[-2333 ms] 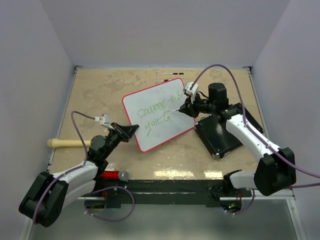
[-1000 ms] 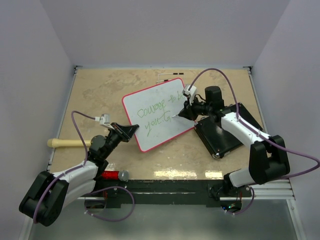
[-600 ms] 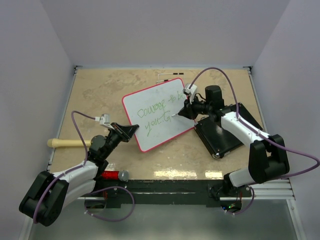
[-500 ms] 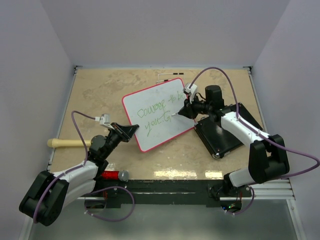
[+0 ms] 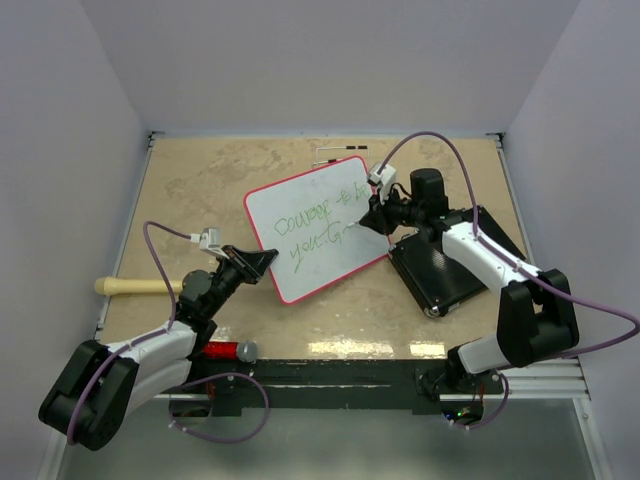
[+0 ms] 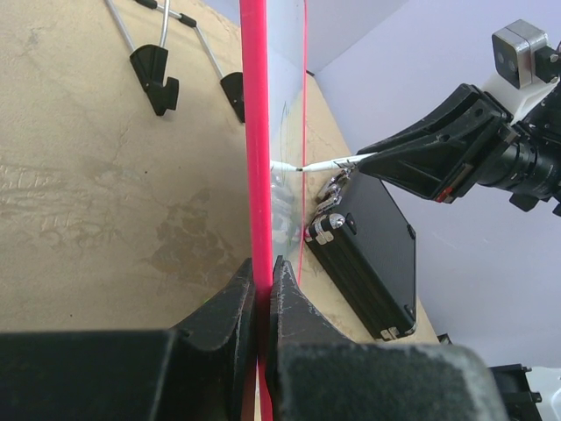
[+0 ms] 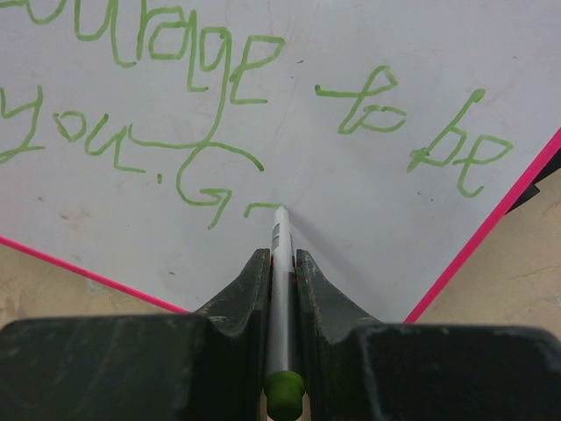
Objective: Write a sentence on the whiteboard
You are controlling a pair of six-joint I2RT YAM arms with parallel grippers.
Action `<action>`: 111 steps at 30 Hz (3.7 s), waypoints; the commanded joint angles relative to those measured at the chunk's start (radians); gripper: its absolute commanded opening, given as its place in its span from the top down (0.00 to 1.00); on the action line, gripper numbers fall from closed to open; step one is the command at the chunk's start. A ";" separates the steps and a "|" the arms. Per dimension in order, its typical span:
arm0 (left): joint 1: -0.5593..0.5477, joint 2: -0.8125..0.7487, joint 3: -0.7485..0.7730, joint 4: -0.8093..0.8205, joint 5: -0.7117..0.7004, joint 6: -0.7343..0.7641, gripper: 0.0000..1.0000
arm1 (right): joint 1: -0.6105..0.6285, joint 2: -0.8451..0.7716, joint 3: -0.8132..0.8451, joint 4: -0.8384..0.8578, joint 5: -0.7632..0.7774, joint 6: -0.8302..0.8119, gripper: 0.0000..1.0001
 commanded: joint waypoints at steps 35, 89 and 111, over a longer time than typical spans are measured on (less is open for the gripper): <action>-0.012 0.012 -0.038 0.002 0.105 0.108 1.00 | 0.005 -0.033 0.084 -0.072 -0.012 -0.053 1.00; -0.012 0.023 -0.043 0.025 0.113 0.104 1.00 | -0.026 0.029 0.088 -0.144 -0.034 -0.110 1.00; -0.012 0.031 -0.043 0.027 0.113 0.106 1.00 | -0.042 0.009 0.108 -0.109 -0.015 -0.062 1.00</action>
